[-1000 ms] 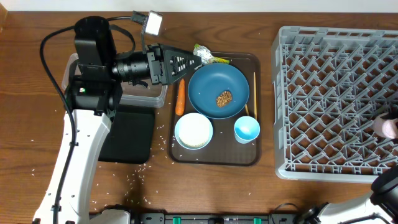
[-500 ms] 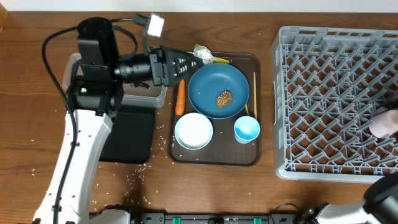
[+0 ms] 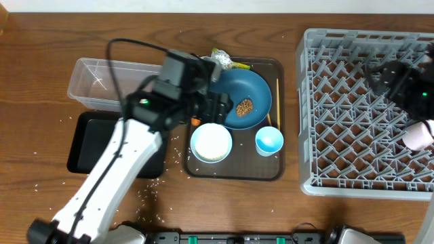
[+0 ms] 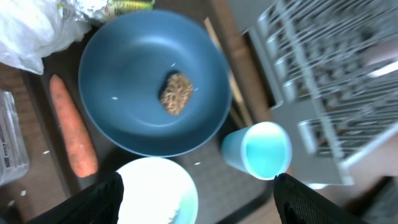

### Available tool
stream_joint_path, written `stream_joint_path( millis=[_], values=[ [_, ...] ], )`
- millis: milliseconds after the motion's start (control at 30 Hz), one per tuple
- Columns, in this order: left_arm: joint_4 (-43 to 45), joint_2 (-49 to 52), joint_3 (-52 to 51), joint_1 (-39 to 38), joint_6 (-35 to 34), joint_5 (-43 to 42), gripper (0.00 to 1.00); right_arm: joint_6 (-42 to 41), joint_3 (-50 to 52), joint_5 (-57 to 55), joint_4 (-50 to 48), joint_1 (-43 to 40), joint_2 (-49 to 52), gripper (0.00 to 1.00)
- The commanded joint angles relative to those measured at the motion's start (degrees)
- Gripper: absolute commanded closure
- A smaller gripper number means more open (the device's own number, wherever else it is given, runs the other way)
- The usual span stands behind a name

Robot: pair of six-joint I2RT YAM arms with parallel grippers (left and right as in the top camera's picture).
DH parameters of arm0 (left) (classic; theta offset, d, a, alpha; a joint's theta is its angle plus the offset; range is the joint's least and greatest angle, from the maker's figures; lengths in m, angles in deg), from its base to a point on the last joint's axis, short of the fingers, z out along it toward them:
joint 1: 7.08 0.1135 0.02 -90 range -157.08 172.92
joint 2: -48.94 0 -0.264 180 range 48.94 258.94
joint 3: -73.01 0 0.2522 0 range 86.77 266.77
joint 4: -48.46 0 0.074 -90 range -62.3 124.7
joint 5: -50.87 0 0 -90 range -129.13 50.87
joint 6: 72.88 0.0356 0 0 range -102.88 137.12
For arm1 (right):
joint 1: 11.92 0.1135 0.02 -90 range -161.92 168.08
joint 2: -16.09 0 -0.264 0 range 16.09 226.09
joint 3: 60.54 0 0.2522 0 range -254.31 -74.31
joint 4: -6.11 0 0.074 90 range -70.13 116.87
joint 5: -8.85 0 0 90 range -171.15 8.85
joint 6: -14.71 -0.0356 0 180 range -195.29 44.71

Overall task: Sort waste into correct bins and load items into the dishwasher rack
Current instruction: 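Grasp the light blue cup with the left gripper and lift it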

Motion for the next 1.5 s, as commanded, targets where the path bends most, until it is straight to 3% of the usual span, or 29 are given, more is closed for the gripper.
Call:
stream_joint_path(
  millis=[0, 200, 633, 800, 933, 1000, 1067, 1300, 1467],
  values=[
    [-0.6, 4.0, 0.5, -3.8, 2.5, 7.0, 0.25, -5.5, -0.4, -7.1, -0.1, 2.6, 0.4, 0.14],
    [0.1, 11.3, 0.5, -10.2, 2.0, 6.7, 0.37, -7.7, -0.4, -9.3, 0.0, 3.1, 0.4, 0.14],
    [3.1, 20.4, 0.5, -19.3, 2.0, 10.1, 0.38, -7.7, -0.4, -9.3, 0.1, 3.1, 0.4, 0.13],
    [4.4, 23.3, 0.5, -20.7, 2.0, 10.1, 0.43, -7.6, -0.4, -9.3, 0.5, 3.1, 0.4, 0.13],
    [5.2, 23.9, 0.5, -21.0, 2.0, 10.1, 0.57, -7.7, -0.4, -9.3, 0.6, 3.1, 0.4, 0.13],
    [5.2, 23.9, 0.5, -20.9, 2.0, 10.1, 0.72, -7.7, -0.4, -9.3, 0.6, 3.1, 0.4, 0.13],
    [4.9, 23.7, 0.5, -20.9, 2.0, 10.1, 0.94, -7.7, -0.4, -9.3, 0.7, 3.1, 0.4, 0.13],
    [-0.3, 16.8, 4.0, -19.8, 2.0, 10.2, 0.94, -7.2, -0.4, -9.3, 1.4, 3.1, 0.4, 0.12],
    [-4.4, 7.0, 7.6, -13.3, 2.1, 8.5, 0.94, -4.1, -0.4, -8.7, 1.4, 3.1, 0.4, 0.10]
  ],
)
